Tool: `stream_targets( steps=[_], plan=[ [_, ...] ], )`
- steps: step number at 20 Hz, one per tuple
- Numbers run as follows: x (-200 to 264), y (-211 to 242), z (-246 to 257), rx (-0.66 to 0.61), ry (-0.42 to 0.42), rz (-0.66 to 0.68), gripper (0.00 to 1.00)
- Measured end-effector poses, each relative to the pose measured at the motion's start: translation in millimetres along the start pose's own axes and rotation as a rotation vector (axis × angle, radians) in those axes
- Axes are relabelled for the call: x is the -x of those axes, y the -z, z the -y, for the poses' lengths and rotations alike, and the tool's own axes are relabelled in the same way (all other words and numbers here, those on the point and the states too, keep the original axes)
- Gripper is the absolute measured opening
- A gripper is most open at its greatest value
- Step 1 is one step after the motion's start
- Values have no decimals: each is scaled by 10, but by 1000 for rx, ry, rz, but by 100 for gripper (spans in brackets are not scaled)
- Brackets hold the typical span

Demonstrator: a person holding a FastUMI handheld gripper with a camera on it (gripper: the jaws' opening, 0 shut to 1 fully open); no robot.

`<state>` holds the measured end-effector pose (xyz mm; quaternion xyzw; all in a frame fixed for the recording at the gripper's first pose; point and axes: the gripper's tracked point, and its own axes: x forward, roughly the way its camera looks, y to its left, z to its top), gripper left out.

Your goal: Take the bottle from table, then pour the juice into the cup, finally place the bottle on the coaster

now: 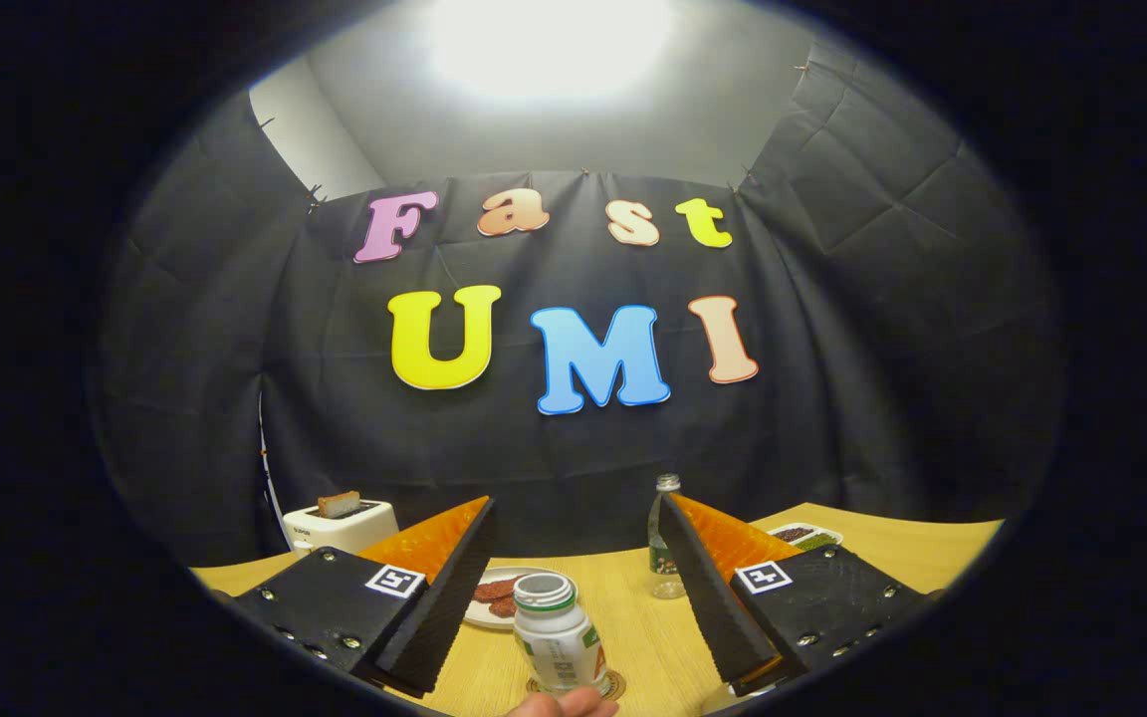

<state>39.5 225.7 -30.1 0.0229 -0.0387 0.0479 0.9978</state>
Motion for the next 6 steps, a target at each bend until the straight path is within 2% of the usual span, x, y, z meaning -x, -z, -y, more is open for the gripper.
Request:
stream_targets(
  steps=[6],
  plan=[
    [90,-483,637,-45,2,53,98]
  ],
)
